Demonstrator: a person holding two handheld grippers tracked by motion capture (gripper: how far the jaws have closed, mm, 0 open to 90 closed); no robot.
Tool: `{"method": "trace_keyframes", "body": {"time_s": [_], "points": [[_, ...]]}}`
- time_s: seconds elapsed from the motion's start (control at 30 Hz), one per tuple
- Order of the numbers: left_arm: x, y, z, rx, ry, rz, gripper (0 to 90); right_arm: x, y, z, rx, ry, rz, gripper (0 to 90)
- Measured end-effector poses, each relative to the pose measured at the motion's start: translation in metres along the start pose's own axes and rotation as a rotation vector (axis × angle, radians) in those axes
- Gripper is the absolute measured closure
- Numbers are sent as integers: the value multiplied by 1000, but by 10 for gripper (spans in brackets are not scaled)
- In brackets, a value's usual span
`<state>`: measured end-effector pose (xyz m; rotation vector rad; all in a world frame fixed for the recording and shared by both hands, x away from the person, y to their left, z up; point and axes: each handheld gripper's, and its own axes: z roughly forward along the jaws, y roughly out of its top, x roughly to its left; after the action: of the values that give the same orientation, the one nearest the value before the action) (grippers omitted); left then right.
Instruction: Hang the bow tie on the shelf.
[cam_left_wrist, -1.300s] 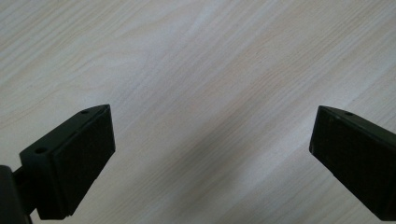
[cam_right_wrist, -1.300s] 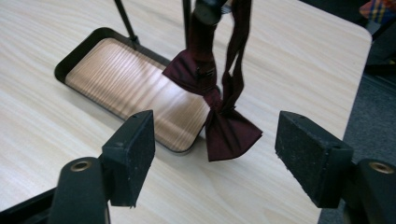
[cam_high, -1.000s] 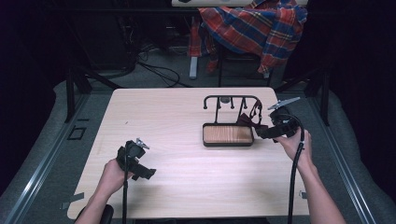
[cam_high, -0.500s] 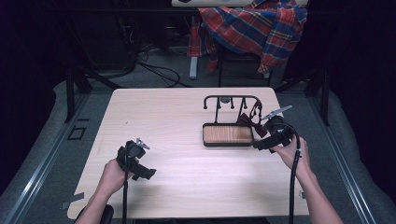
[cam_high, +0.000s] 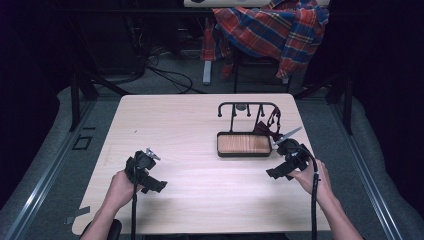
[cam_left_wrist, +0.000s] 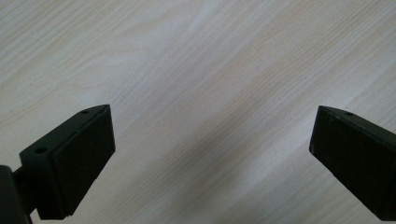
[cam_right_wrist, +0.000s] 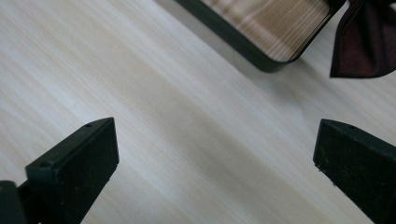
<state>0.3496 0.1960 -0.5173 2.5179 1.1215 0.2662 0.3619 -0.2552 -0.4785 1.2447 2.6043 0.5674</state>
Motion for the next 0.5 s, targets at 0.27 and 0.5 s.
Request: {"method": "trace_keyframes", "body": {"time_s": [0.27, 0.5], "points": [[0, 0, 1, 4, 1, 1, 3, 12, -20, 3, 55, 9, -12, 0], [-2, 0, 4, 36, 7, 12, 10, 13, -29, 11, 135, -18, -20, 0]]}}
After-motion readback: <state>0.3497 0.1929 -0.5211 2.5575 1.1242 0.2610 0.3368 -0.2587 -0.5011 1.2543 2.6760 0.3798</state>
